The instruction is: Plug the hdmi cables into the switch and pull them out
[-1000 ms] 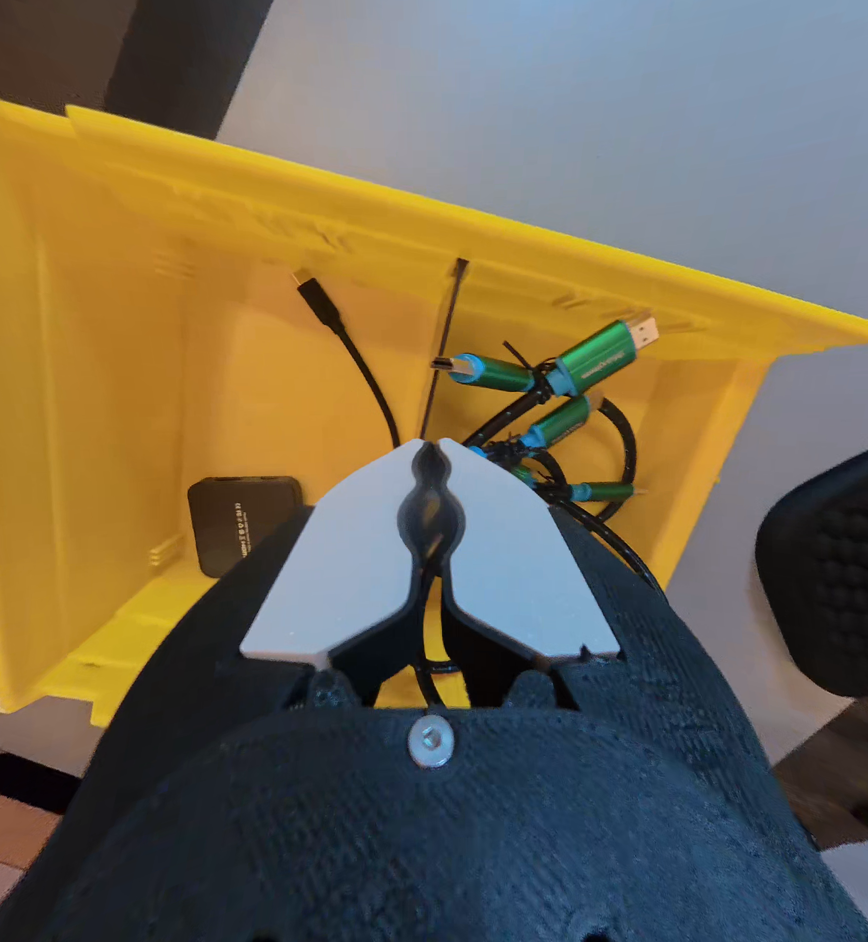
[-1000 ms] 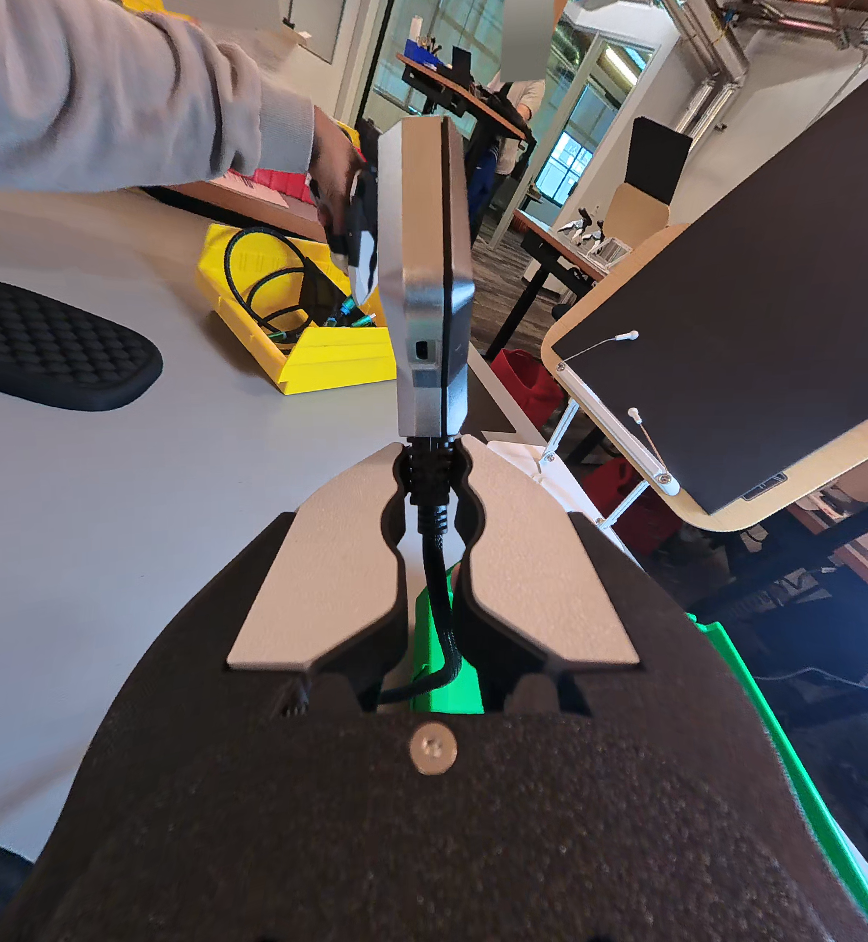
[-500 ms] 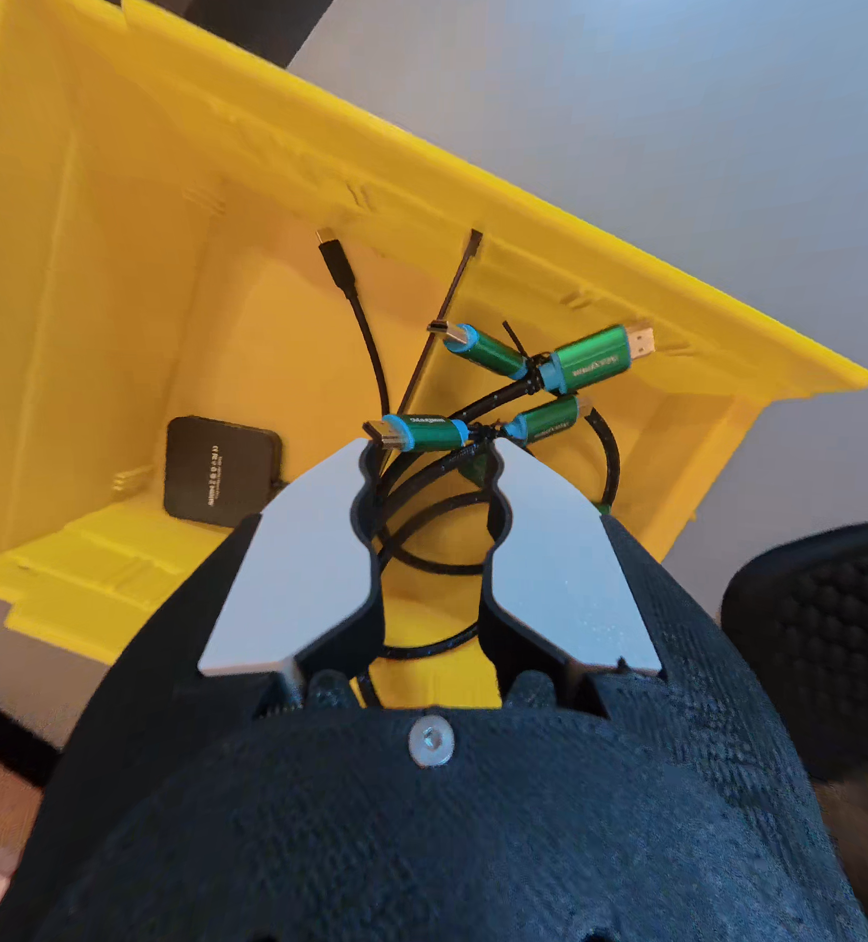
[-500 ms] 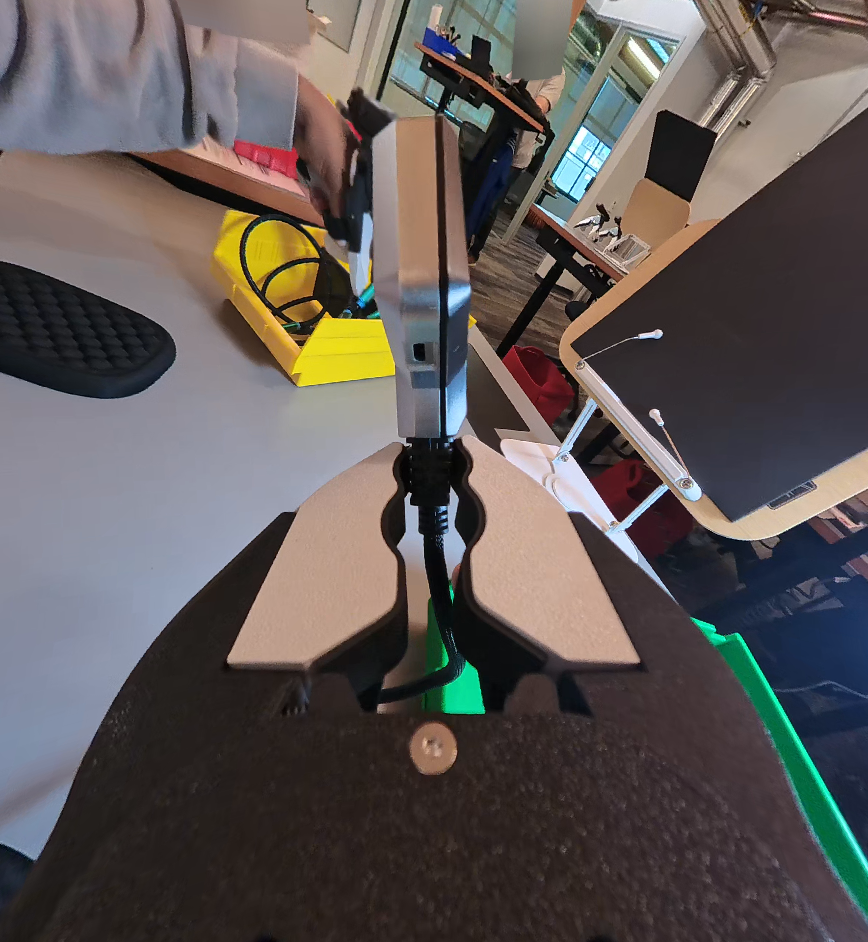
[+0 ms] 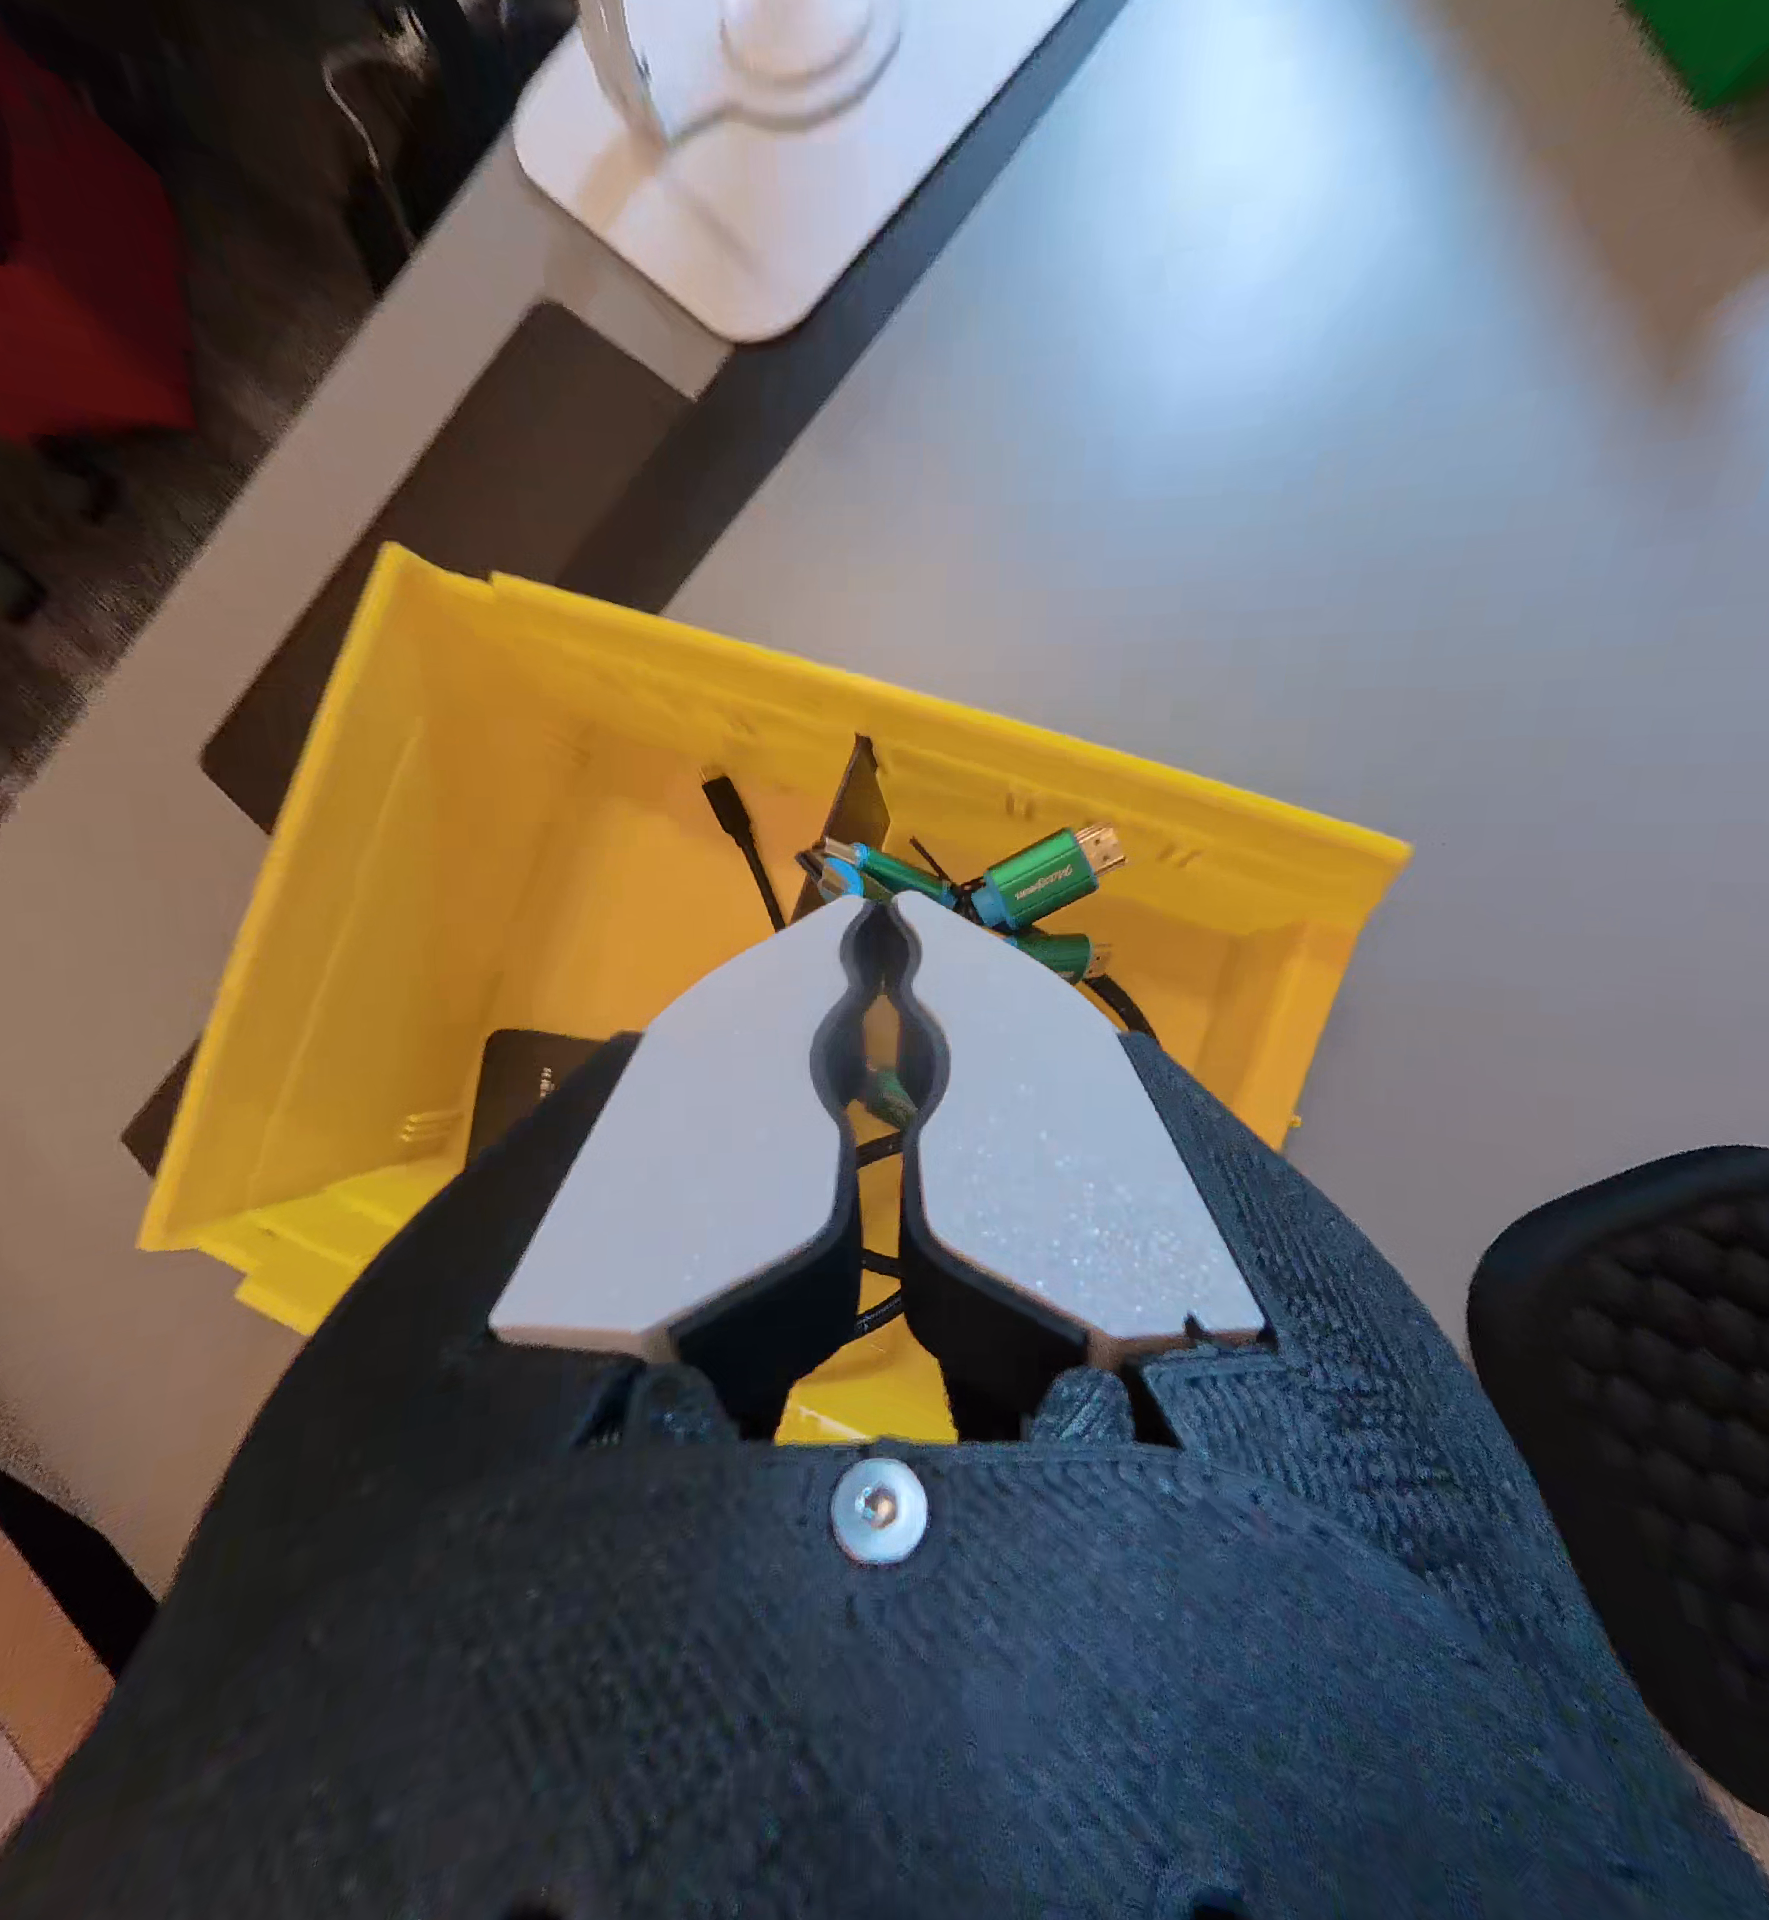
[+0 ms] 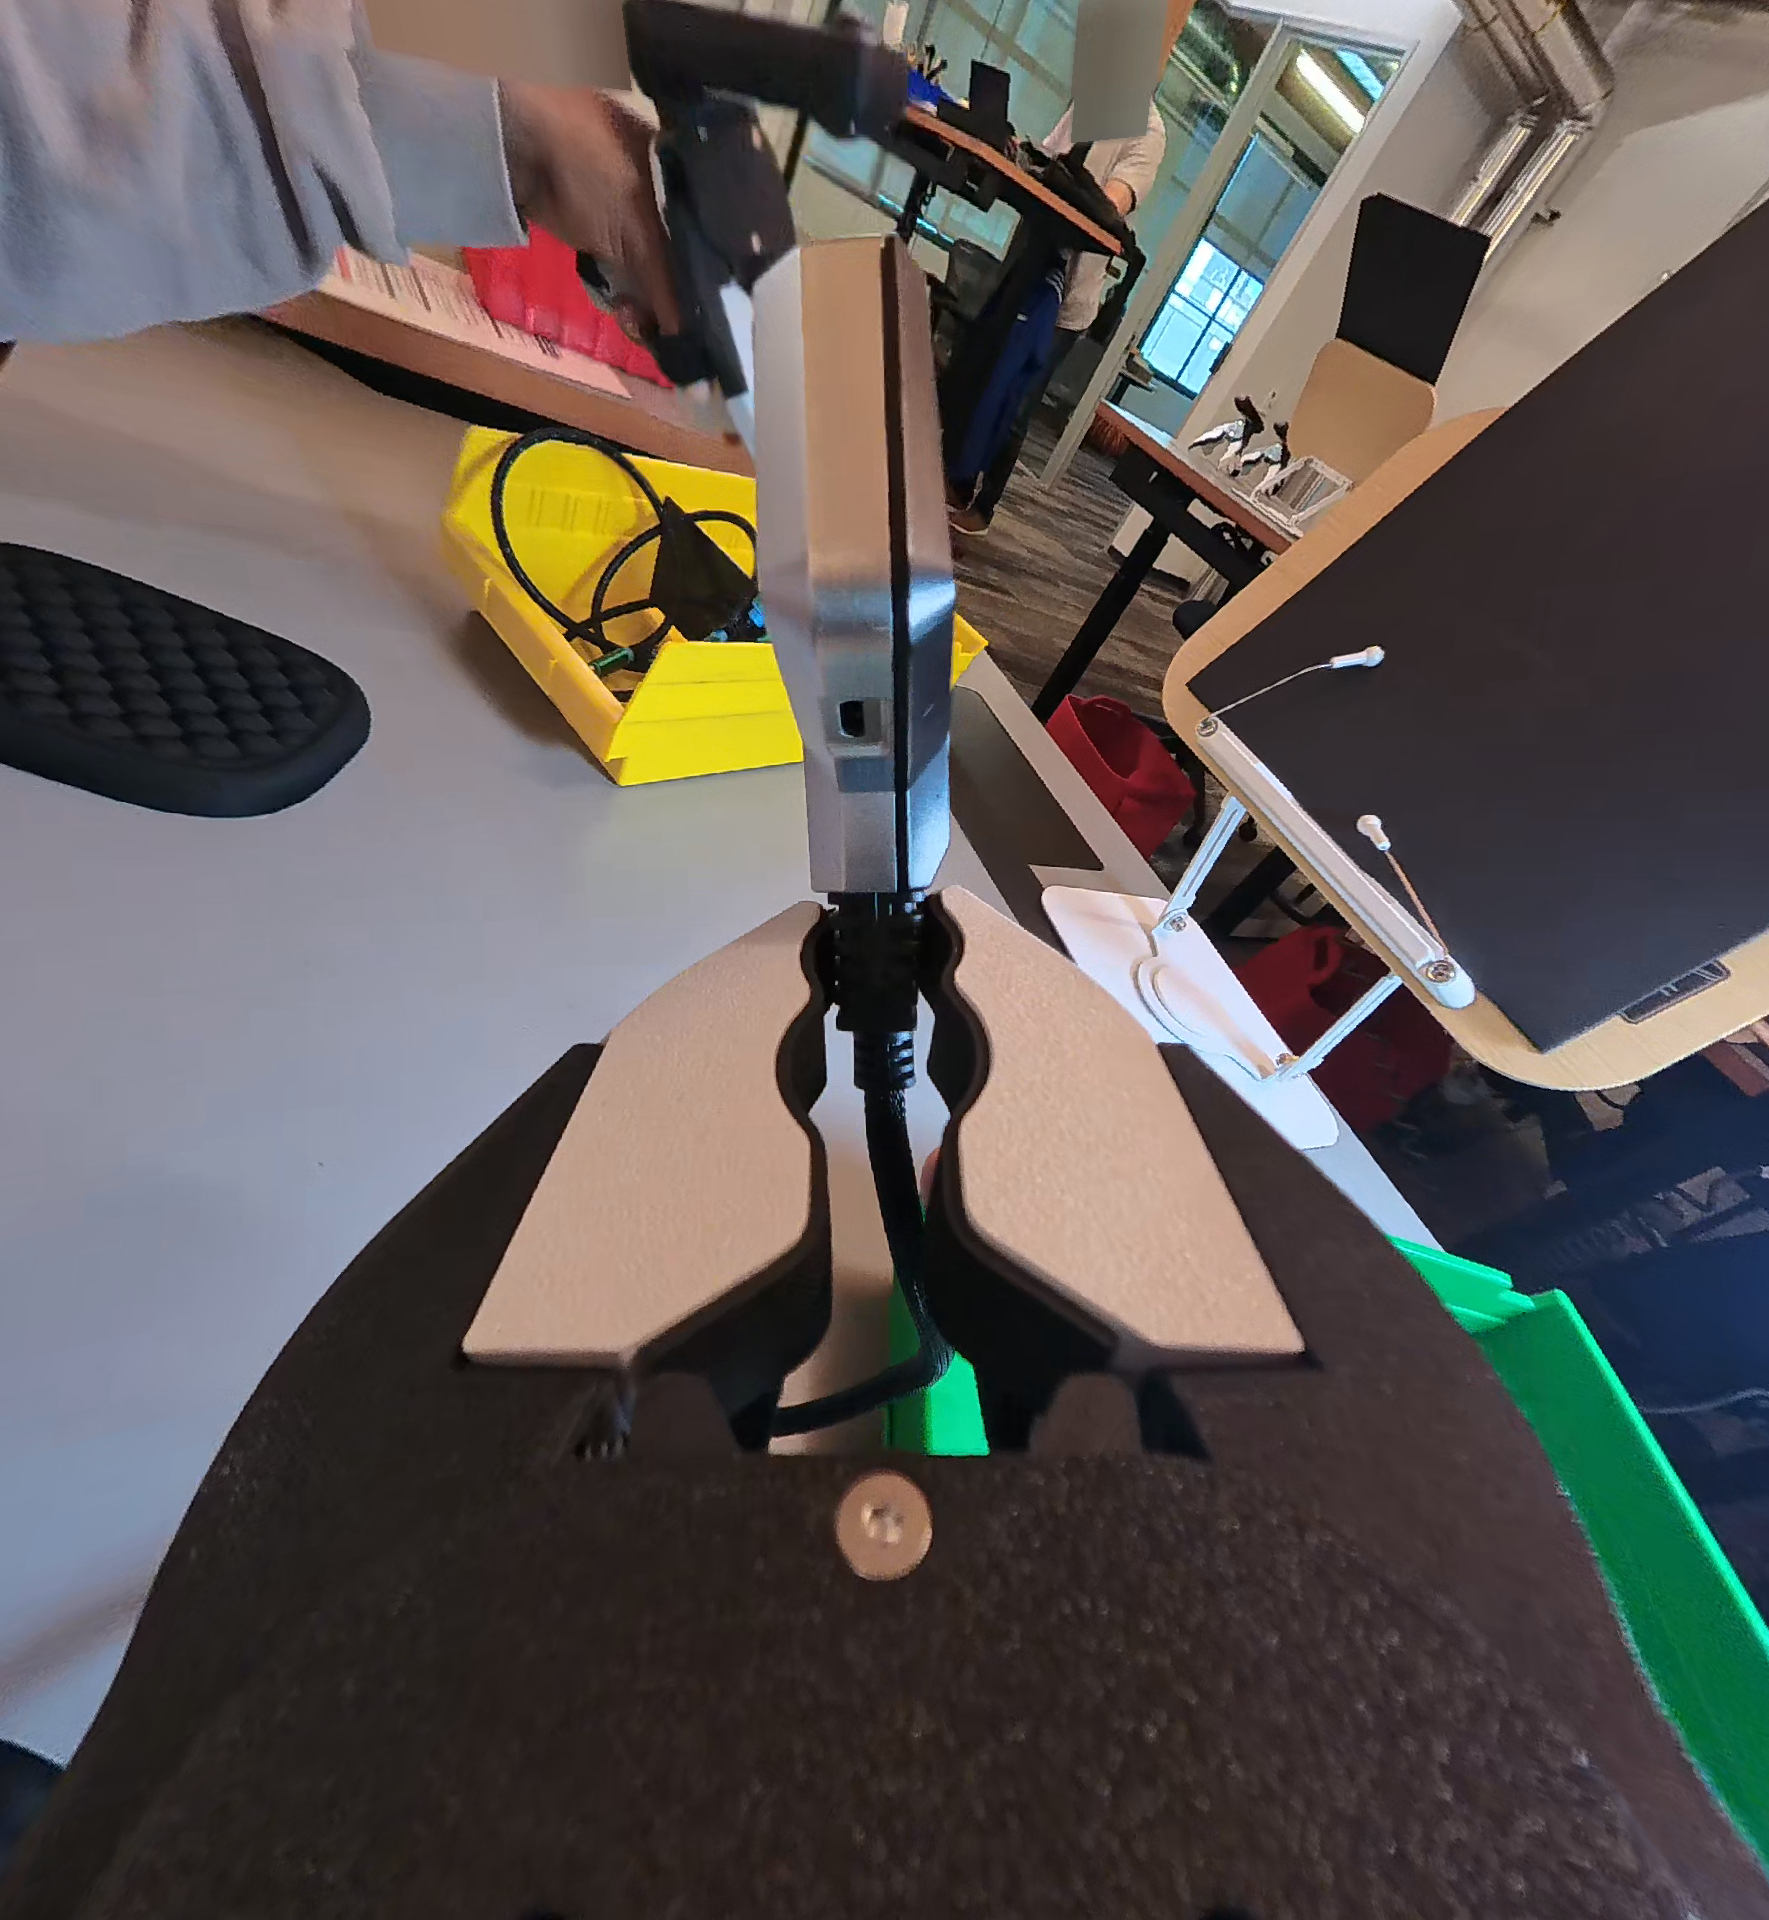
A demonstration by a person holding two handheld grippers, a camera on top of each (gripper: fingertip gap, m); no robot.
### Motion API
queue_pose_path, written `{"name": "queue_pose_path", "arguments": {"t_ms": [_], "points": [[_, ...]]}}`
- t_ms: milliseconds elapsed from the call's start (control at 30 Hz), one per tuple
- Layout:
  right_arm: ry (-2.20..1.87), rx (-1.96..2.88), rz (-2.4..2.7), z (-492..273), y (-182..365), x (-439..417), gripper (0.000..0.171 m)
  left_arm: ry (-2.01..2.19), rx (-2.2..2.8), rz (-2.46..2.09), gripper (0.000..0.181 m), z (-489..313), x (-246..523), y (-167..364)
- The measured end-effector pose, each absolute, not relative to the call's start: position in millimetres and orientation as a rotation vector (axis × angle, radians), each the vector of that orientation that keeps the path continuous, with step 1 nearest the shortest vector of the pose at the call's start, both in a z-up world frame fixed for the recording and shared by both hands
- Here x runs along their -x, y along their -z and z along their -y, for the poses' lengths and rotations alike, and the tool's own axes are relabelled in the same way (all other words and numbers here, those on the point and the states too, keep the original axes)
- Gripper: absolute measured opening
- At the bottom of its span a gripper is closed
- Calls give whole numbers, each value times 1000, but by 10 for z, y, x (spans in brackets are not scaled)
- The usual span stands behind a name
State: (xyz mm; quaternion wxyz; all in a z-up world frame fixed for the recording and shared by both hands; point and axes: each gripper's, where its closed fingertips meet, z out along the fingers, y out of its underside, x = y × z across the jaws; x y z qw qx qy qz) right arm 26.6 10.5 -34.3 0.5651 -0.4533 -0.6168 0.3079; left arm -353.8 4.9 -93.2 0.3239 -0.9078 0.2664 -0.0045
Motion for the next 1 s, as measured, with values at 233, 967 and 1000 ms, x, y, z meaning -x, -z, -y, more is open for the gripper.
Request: {"name": "queue_pose_path", "arguments": {"t_ms": [233, 967, 1000], "points": [[-719, 1052, 1477, -36, 377, -208, 15, -190, 2400, -803, 6, 54, 3656, 979], [-763, 1063, 1482, -18, 458, -110, 15, -789, 2032, -1026, 8, 99, 3965, 211], [-763, 1061, 1480, -11, 450, -106, 15, -779, 2003, -978, 8, 94, 3943, 110]]}}
